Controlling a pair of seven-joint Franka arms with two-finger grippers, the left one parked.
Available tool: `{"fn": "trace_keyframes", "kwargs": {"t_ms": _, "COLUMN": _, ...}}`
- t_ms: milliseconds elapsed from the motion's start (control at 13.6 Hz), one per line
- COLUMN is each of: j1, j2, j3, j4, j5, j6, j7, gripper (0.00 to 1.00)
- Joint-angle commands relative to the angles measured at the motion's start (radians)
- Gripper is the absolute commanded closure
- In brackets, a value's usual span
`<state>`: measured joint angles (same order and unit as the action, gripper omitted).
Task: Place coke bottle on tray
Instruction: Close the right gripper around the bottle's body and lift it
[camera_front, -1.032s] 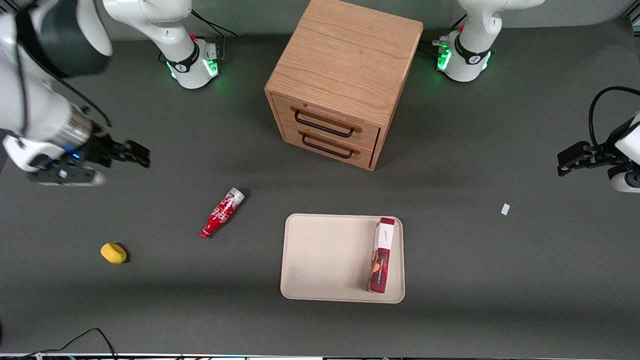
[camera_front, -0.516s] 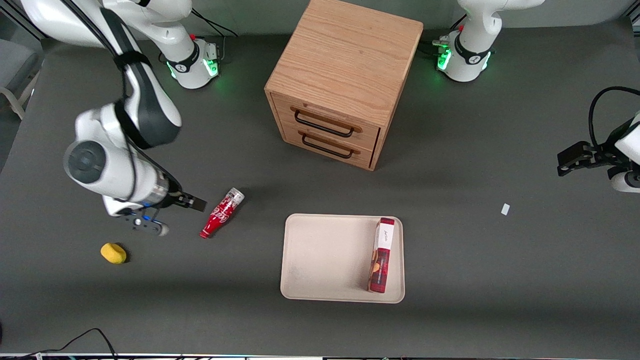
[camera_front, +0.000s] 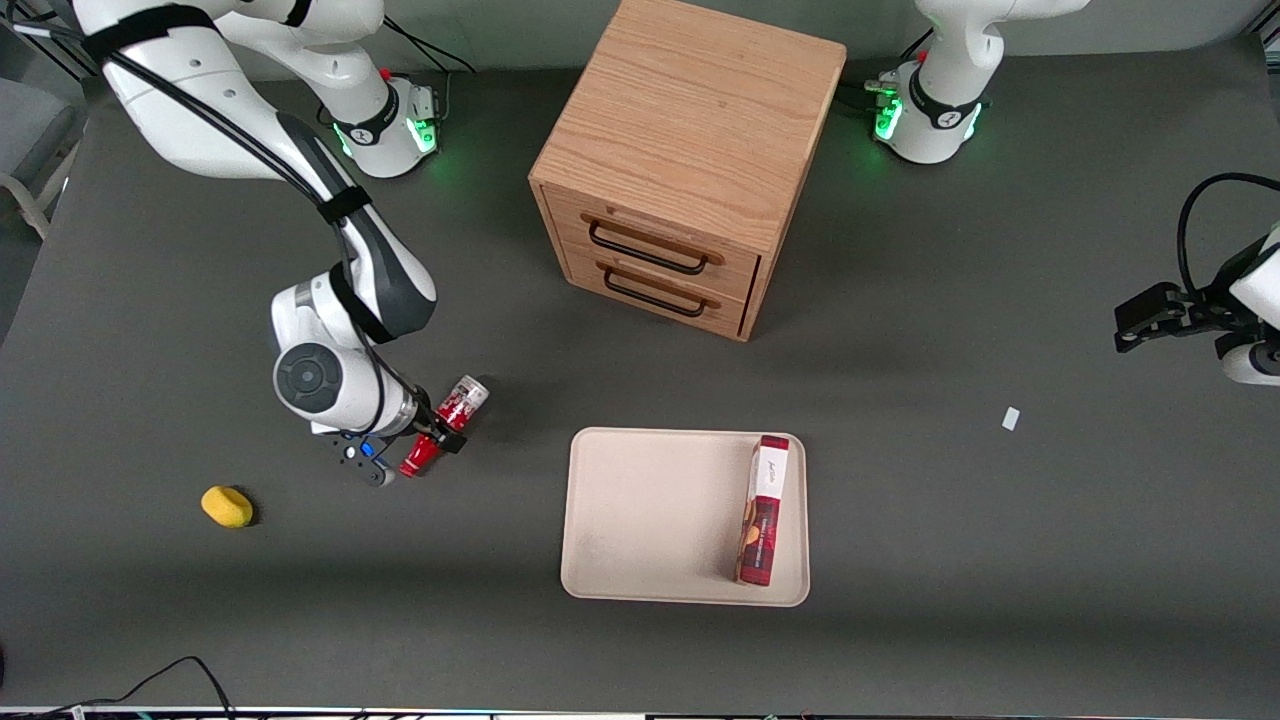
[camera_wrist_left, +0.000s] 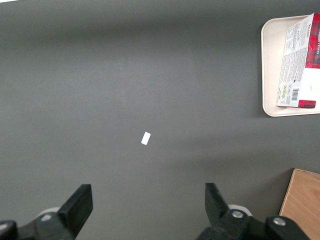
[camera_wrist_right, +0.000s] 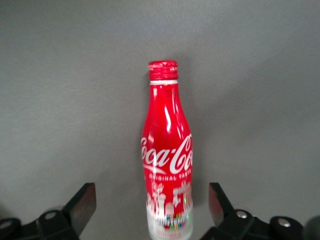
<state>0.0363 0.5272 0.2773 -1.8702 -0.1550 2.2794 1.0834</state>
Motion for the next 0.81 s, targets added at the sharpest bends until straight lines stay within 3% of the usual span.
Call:
{"fn": "trace_keyframes", "kwargs": {"t_ms": 0, "j1": -0.009, "j2": -0.024, "j3": -0.003, "j4": -0.102, "j5": -0.044, "j6": 0.119, "j7": 0.053, "gripper": 0.00}}
{"fn": "trace_keyframes", "kwargs": {"t_ms": 221, "j1": -0.007, "j2": -0.004, "j3": -0.010, "j4": -0.141, "j5": -0.046, "j6": 0.202, "j7": 0.053, "gripper": 0.00}}
{"fn": "trace_keyframes", "kwargs": {"t_ms": 295, "j1": -0.007, "j2": 0.005, "j3": -0.012, "j4": -0.141, "j5": -0.054, "j6": 0.212, "j7": 0.053, "gripper": 0.06}}
{"fn": "trace_keyframes", "kwargs": {"t_ms": 663, "j1": -0.010, "j2": 0.031, "j3": -0.026, "j4": -0.141, "j5": -0.087, "j6": 0.275, "j7": 0.052, "gripper": 0.45}}
{"fn": "trace_keyframes", "kwargs": {"t_ms": 737, "j1": -0.010, "j2": 0.039, "j3": -0.027, "j4": -0.139, "j5": -0.087, "j6": 0.288, "j7": 0.050, "gripper": 0.60}}
